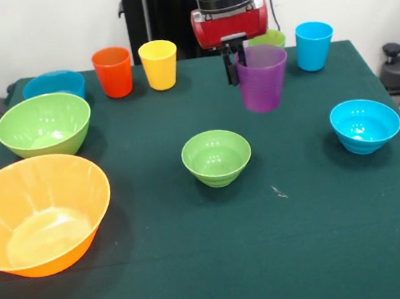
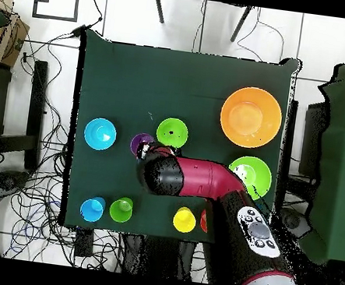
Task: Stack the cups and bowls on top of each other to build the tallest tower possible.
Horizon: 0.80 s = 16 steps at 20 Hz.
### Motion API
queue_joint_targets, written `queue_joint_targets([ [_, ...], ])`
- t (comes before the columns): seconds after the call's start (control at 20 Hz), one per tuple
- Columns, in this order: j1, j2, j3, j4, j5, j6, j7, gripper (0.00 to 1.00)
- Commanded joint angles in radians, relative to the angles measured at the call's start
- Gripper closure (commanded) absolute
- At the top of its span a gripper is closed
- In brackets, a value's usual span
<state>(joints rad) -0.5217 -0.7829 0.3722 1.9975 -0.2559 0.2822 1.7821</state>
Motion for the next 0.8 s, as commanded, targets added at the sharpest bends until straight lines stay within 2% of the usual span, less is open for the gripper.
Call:
queue_joint_targets([
  [0.05,-0.036,-0.029,0.087,-0.102,0.027,0.194,-0.034,1.0],
  [0.2,-0.036,-0.035,0.084,-0.142,0.01,0.247,-0.059,1.0],
  [0.4,-0.035,-0.059,0.082,-0.217,-0.011,0.369,-0.112,1.0],
  [0.55,-0.045,-0.045,0.088,-0.265,-0.022,0.431,-0.141,1.0],
  [0.75,-0.086,-0.06,0.105,-0.263,-0.031,0.443,-0.165,1.0],
  [0.8,-0.082,-0.067,0.102,-0.228,-0.042,0.409,-0.145,1.0],
])
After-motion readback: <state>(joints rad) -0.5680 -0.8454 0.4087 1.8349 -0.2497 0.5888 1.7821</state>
